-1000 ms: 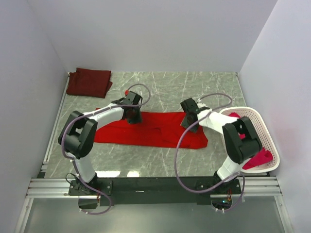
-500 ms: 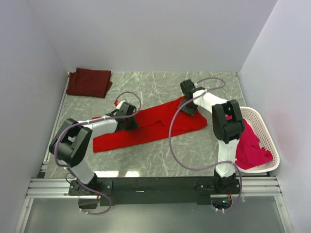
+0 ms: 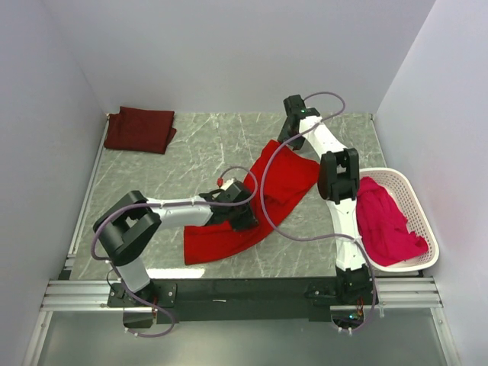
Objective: Fold and stack the t-shirts
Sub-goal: Fold the tshirt
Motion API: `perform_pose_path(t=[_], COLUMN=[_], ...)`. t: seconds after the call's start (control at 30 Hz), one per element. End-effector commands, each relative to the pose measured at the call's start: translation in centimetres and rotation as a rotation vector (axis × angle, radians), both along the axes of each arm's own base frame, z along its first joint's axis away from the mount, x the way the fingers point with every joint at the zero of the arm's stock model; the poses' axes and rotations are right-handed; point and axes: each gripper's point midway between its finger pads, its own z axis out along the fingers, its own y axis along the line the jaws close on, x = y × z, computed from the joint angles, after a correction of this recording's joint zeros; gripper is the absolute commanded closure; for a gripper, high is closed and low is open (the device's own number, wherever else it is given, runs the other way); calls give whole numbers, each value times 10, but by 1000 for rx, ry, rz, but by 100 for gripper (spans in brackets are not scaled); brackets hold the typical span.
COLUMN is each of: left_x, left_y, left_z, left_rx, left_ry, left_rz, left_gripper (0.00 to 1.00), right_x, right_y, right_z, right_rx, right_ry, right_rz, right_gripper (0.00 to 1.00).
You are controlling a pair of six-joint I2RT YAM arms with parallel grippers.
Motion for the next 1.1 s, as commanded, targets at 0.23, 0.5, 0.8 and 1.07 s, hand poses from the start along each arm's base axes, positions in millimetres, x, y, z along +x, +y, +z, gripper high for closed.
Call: perform_pose_path(t=[0.23, 0.5, 0.8, 1.07], left_x=[53, 46, 30, -8], left_y=[35, 103, 160, 176], left_z=[92, 70, 17, -17], left_rx=[205, 356, 394, 305], left_ry=[-281, -223, -146, -43], left_rz=[-159, -239, -20, 149], left_gripper=[47, 45, 54, 62], right_x=[10, -109, -179, -168], right_y=[-19, -10, 12, 18], right_z=[92, 100, 44, 6], right_rx=[-37, 43, 55, 42], right_ry=[-204, -178, -70, 38], right_rz=[-10, -131, -172, -172], right_gripper=[43, 43, 44, 44])
